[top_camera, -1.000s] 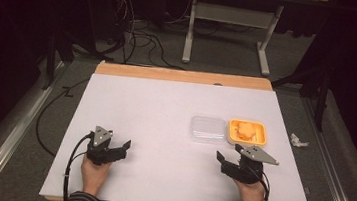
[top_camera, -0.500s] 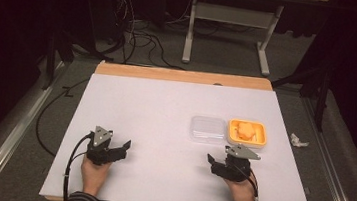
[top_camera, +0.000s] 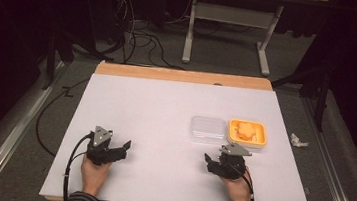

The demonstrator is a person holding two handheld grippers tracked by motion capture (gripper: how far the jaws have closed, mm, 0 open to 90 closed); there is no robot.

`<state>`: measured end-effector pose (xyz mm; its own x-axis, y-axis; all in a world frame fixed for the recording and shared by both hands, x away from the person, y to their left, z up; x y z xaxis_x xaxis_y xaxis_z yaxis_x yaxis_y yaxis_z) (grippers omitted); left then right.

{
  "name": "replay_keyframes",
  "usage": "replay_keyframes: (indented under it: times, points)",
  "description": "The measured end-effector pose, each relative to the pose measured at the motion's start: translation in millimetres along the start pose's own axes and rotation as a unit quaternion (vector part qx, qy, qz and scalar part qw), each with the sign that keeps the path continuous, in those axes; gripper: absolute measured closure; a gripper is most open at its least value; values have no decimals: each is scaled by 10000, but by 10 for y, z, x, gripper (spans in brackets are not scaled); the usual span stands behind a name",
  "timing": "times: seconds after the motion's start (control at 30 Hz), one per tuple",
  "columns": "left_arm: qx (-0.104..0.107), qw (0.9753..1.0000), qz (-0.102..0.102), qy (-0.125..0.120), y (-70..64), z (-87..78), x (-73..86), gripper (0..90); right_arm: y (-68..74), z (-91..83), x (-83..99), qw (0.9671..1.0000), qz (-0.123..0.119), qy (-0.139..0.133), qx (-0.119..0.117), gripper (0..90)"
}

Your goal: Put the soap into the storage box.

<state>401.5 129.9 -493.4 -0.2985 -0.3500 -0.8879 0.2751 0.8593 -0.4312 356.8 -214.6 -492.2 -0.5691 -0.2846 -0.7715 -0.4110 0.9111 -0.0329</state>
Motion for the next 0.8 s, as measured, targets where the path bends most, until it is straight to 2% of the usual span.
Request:
replay_keyframes:
  times: [0.1, 0.4, 0.47, 0.6, 0.8]
  points:
    - [-16, 10000, -56, -20, 0, 5, -4, 175, -6, 23, 10, 10000, -29, 50, 24, 289]
    - [-20, 10000, 18, -9, -2, 2, 2, 169, 23, 68, 43, 9999, -36, 142, -9, 292]
    - [-23, 10000, 8, 2, 1, 4, 2, 170, 33, 76, 49, 9999, -79, 145, 27, 292]
    - [-10, 10000, 41, -7, 0, -3, 4, 170, 24, 65, 52, 10000, 0, 71, 23, 292]
    - [19, 10000, 44, 1, -5, -7, 6, 172, 46, 76, 58, 9998, -110, 134, 89, 247]
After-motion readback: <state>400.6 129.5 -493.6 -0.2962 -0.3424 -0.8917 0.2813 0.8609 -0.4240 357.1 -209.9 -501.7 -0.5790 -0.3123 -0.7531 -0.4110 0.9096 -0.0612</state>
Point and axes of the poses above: each handheld gripper's, and its own axes: z roughly forward along the jaws, x roughly out of its underside, y roughly to its left, the point moved 3 cm from there along z, roughly forward along the jaws, and after that the axes turned 2 degrees about z, right-handed, at the moved point
